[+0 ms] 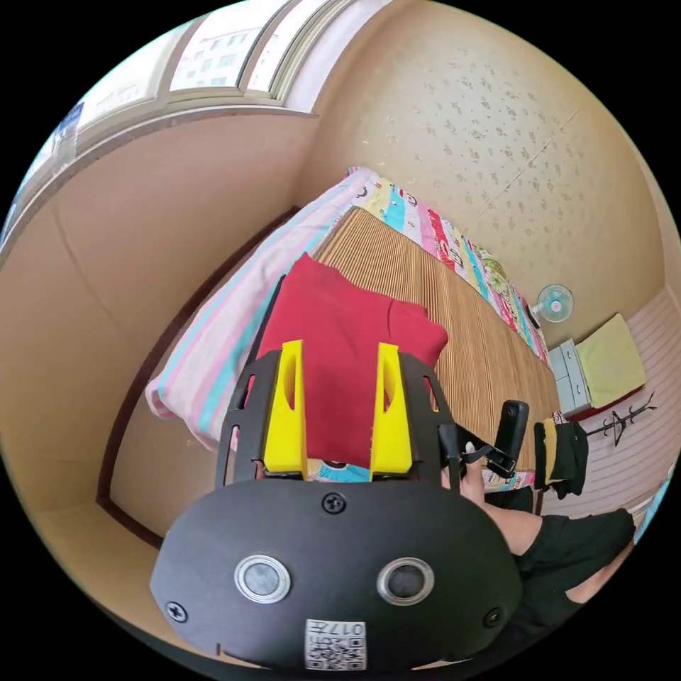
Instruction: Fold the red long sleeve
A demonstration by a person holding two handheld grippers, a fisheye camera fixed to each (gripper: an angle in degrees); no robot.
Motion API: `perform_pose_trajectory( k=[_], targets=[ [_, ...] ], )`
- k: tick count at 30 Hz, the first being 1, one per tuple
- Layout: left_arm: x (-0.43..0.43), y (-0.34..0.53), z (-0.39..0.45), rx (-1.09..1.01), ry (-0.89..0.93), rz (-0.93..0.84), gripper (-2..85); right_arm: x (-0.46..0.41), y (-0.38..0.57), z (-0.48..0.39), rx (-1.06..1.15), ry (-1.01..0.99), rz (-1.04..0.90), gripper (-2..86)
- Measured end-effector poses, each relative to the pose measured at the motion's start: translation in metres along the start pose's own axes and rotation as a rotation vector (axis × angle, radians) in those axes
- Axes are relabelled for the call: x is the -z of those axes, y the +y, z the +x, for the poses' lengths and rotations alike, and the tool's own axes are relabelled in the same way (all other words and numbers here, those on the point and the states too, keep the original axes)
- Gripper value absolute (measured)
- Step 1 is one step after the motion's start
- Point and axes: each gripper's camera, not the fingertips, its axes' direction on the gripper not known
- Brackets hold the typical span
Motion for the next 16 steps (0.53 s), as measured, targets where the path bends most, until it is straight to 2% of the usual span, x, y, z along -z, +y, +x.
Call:
perform_pose_trajectory(
  k=[1,3,5,7,9,11,13,16],
  targets=[
    [-0.025,0.019,0.005,-0.032,0.020,-0.034,14.4,0.017,0.014,-0.010,0.077,0.006,0.023,9.3],
    [-0.043,0.051,0.019,-0.066,-0.037,0.005,14.0,0.041,0.029,-0.027,0.173,0.091,0.002,5.9],
    [-0.033,0.089,0.042,-0.067,-0.140,0.133,12.3,0.088,0.051,-0.043,0.319,0.205,-0.016,3.1],
    [-0.018,0.116,0.057,-0.068,-0.131,0.205,9.7,0.136,0.070,-0.053,0.445,0.274,-0.021,1.8],
    [-0.001,0.151,0.071,-0.091,-0.068,0.282,6.6,0.190,0.090,-0.060,0.517,0.422,-0.021,1.1],
    [0.006,0.212,0.088,-0.137,0.153,0.321,6.6,0.261,0.119,-0.069,0.564,0.670,-0.040,0.7],
    [-0.010,0.256,0.107,-0.164,0.282,0.243,7.8,0.319,0.143,-0.073,0.530,0.831,-0.024,0.5],
    [-0.049,0.333,0.147,-0.161,0.327,0.097,8.0,0.421,0.186,-0.087,0.402,1.005,0.077,0.4]
  ],
)
